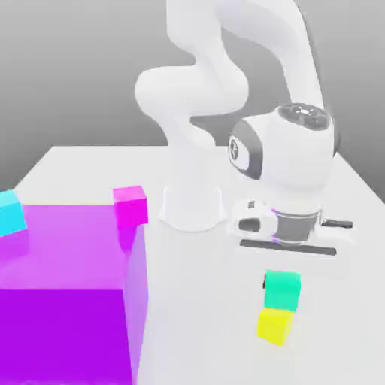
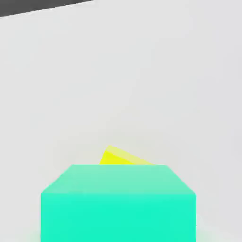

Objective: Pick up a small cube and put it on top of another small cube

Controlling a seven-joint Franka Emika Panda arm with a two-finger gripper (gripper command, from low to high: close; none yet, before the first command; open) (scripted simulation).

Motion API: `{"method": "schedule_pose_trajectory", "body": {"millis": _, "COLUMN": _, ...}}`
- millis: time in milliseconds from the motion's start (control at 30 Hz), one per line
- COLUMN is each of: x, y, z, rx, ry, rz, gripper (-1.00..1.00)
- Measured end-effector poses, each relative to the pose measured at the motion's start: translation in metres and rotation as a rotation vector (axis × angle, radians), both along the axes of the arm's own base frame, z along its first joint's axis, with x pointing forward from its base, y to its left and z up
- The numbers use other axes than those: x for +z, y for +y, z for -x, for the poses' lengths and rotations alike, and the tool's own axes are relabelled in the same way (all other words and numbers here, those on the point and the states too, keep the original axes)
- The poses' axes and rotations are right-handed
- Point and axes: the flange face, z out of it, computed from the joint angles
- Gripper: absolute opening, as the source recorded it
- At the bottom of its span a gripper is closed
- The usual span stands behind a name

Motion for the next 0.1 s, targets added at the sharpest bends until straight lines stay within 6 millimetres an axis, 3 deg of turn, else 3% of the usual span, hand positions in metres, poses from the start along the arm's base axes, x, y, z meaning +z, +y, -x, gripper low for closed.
{"method": "schedule_pose_trajectory", "body": {"millis": 100, "x": 0.0000, "y": 0.0000, "z": 0.0000, "rx": 0.000, "ry": 0.000, "rz": 0.000, "gripper": 1.00}}
